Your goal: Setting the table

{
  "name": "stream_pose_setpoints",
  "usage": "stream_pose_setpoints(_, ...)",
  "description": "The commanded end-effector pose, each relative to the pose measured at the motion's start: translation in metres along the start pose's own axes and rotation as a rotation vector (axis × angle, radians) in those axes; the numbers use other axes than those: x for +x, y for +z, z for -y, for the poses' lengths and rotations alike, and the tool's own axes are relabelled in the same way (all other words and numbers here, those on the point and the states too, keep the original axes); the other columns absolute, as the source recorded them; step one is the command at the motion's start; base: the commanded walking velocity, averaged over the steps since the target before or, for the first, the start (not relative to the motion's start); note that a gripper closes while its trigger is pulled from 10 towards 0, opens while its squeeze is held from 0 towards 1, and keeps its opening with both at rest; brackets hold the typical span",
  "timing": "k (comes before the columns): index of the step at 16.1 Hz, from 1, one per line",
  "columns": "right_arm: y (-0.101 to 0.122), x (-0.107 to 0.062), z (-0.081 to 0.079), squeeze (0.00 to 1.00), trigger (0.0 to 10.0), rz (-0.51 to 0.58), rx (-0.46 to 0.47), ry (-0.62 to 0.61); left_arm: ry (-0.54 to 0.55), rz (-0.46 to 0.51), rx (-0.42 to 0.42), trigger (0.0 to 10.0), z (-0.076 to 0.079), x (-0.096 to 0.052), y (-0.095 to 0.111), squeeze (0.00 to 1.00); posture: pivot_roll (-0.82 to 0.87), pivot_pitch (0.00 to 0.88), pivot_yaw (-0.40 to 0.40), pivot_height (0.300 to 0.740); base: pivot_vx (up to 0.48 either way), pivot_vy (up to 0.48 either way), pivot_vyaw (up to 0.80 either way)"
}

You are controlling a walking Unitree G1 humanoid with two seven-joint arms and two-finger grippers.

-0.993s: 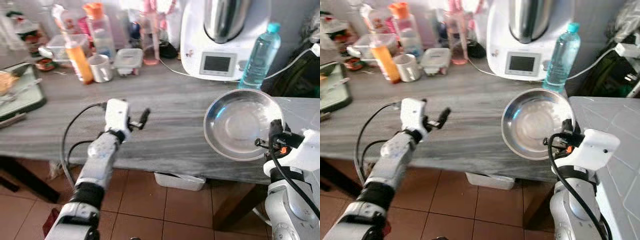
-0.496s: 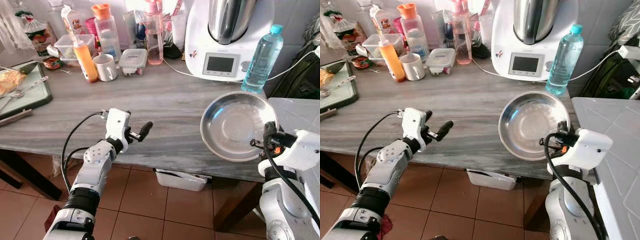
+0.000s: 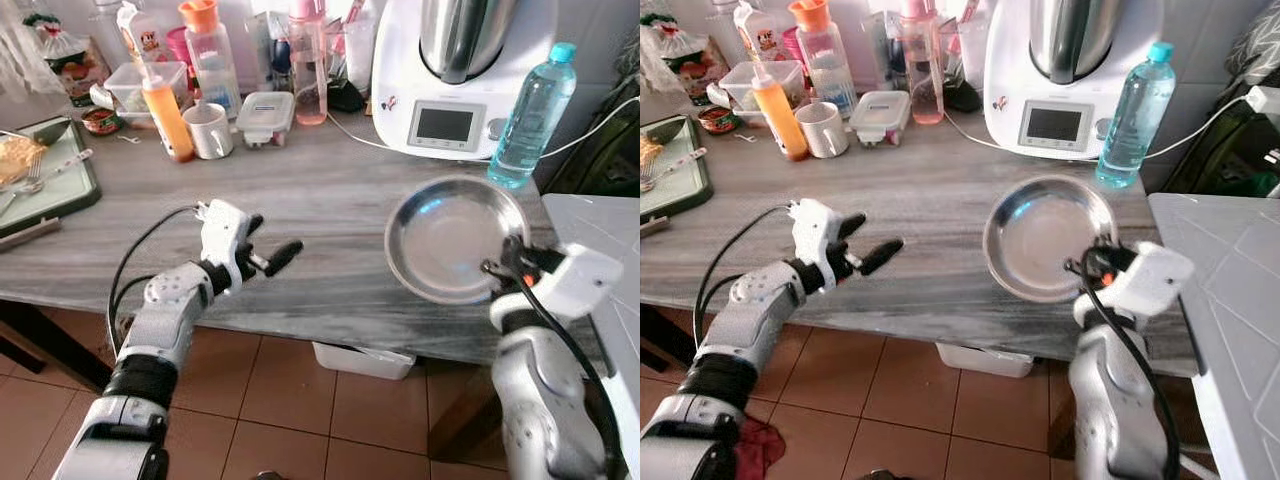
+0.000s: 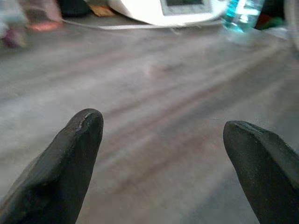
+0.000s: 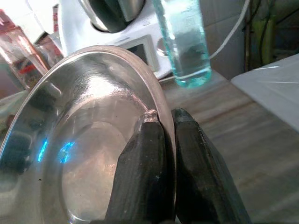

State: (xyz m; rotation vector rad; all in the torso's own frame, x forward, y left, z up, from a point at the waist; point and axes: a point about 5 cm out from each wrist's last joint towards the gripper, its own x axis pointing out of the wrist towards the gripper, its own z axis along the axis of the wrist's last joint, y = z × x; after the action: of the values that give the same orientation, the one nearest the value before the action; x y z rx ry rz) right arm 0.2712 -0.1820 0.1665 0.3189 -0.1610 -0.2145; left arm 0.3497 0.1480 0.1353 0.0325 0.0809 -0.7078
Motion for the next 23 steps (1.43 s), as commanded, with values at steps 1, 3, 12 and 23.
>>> stream_pose_setpoints(1, -0.003, 0.002, -0.007, 0.0, 10.0, 0.005, 0.016, 0.03, -0.042, -0.01, 0.009, 10.0, -0.002, -0.007, 0.003, 0.0, 0.06, 0.116, 0.062, 0.714, 0.0, 0.0, 0.0)
stream_pose_setpoints(3, -0.009, 0.003, -0.009, 0.0, 10.0, -0.015, 0.043, 0.039, -0.123, -0.045, 0.032, 10.0, 0.001, -0.012, 0.001, 0.0, 0.06, 0.117, 0.06, 0.714, 0.0, 0.0, 0.0)
stream_pose_setpoints(12, -0.035, 0.022, -0.039, 0.0, 10.0, -0.103, 0.178, 0.113, -0.261, -0.088, 0.046, 10.0, 0.018, -0.027, -0.002, 0.0, 0.1, 0.126, 0.033, 0.714, 0.0, 0.0, 0.0)
stream_pose_setpoints(23, -0.058, 0.009, -0.062, 0.0, 10.0, -0.343, 0.438, 0.038, -0.214, -0.071, 0.117, 10.0, 0.015, -0.034, 0.01, 0.0, 0.15, 0.134, 0.029, 0.714, 0.0, 0.0, 0.0)
